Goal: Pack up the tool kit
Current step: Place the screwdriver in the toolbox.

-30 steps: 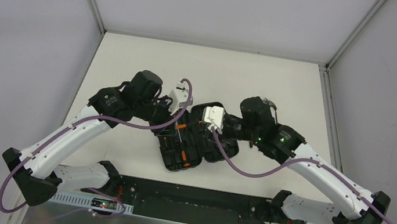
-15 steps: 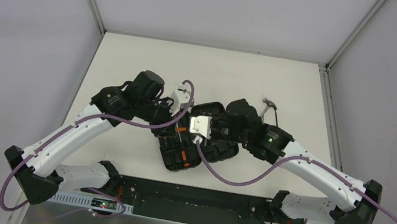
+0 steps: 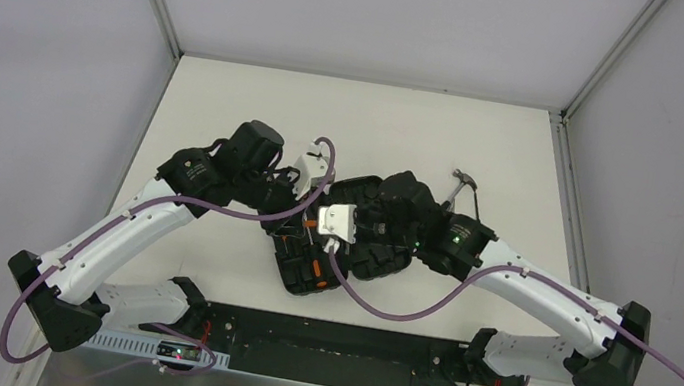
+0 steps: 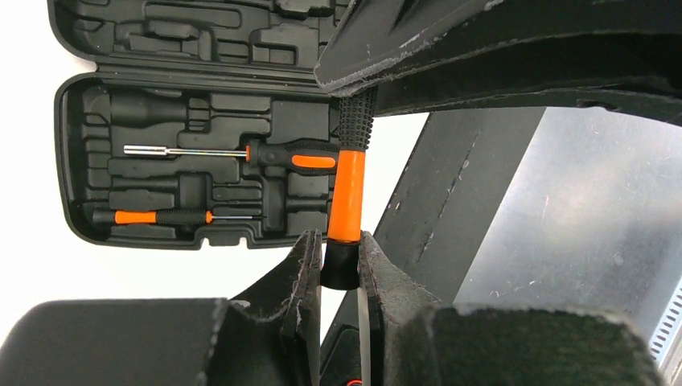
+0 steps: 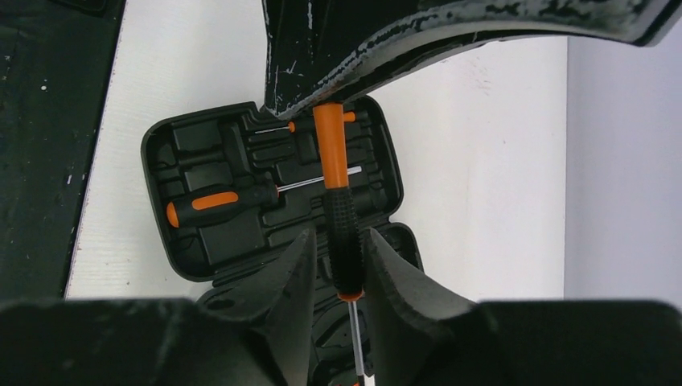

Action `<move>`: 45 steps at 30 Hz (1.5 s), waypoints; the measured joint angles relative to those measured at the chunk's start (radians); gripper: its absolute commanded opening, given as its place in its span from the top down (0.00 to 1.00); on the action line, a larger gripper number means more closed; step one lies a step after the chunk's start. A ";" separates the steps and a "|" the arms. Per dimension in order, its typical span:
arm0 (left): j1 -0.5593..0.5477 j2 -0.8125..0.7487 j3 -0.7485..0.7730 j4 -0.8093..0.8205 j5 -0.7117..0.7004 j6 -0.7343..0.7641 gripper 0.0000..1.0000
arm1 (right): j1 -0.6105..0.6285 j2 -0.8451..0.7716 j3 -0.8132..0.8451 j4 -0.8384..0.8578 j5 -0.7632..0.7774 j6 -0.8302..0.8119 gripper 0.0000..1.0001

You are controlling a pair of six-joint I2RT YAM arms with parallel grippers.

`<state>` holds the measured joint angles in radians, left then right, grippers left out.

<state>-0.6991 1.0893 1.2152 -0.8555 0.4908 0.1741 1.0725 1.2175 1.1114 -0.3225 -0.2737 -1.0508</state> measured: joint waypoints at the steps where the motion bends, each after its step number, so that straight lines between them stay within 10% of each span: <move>1: 0.000 0.000 0.000 0.000 0.000 0.000 1.00 | 0.001 0.002 0.000 -0.004 0.001 -0.001 0.79; 6: 0.000 0.000 0.000 -0.010 -0.001 0.002 0.95 | 0.006 0.009 0.009 -0.023 0.000 -0.001 1.00; 19: 0.025 -0.110 -0.063 0.111 -0.501 -0.138 0.03 | 0.006 0.154 0.106 0.025 0.126 0.468 1.00; 33: 0.328 -0.271 -0.267 0.259 -1.012 -0.454 0.01 | 0.016 0.475 0.278 0.038 0.451 1.356 1.00; 45: 0.367 -0.335 -0.343 0.329 -1.100 -0.470 0.01 | 0.018 0.697 0.280 0.093 0.490 1.496 1.00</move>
<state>-0.3321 0.7544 0.8722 -0.5266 -0.6094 -0.2958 1.0901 1.9144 1.3911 -0.2298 0.2161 0.4454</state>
